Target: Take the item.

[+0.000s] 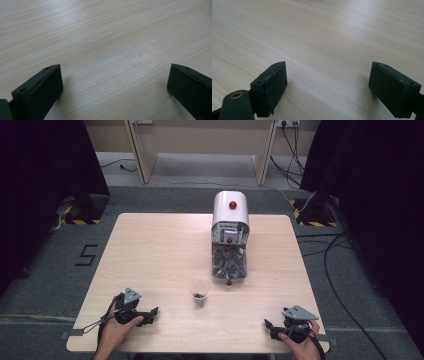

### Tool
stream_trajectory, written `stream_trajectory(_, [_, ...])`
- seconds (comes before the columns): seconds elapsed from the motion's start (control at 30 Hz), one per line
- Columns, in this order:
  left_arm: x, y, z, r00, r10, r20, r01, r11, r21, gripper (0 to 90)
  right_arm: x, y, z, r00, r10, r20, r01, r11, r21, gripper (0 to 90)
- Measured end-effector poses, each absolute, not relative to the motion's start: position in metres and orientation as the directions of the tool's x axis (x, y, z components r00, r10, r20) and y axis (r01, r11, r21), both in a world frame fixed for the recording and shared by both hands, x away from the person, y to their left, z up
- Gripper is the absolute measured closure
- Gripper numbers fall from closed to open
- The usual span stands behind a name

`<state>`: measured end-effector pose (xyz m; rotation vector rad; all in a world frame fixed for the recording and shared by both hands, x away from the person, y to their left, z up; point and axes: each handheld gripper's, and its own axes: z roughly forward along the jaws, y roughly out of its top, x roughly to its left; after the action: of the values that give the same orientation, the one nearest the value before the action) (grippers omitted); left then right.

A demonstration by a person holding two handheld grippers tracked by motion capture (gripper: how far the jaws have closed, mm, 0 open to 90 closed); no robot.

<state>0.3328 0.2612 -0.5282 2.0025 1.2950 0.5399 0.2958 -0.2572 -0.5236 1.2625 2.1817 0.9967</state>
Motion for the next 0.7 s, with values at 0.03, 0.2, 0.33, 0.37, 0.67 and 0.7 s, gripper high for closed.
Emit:
stream_trajectory(0.03, [0.333,0.261,-0.528,0.418,0.908,-0.02,0.625,-0.272,0.732,0.0,0.295,-0.258,-0.524,-0.494,0.869,-0.008,0.559,0.325,0.762,15.7])
stream_trajectory(0.2, [0.333,0.261,-0.528,0.418,0.908,-0.02,0.625,-0.272,0.732,0.0,0.29,-0.26,-0.527,-0.495,0.869,-0.009,0.543,0.317,0.778,15.4])
stream_trajectory(0.33, [0.333,0.261,-0.528,0.418,0.908,-0.02,0.625,-0.272,0.732,0.0,0.286,-0.262,-0.53,-0.492,0.87,-0.006,0.521,0.3,0.799,15.3])
stream_trajectory(0.37, [0.333,0.261,-0.528,0.418,0.908,-0.02,0.625,-0.272,0.732,0.0,0.285,-0.262,-0.531,-0.492,0.87,-0.01,0.516,0.301,0.802,15.2])
stream_trajectory(0.67, [0.333,0.261,-0.528,0.418,0.908,-0.02,0.625,-0.272,0.732,0.0,0.28,-0.264,-0.533,-0.487,0.874,-0.009,0.502,0.288,0.815,15.2])
stream_trajectory(0.7, [0.333,0.261,-0.528,0.418,0.908,-0.02,0.625,-0.272,0.732,0.0,0.28,-0.264,-0.533,-0.487,0.874,-0.009,0.502,0.288,0.815,15.2])
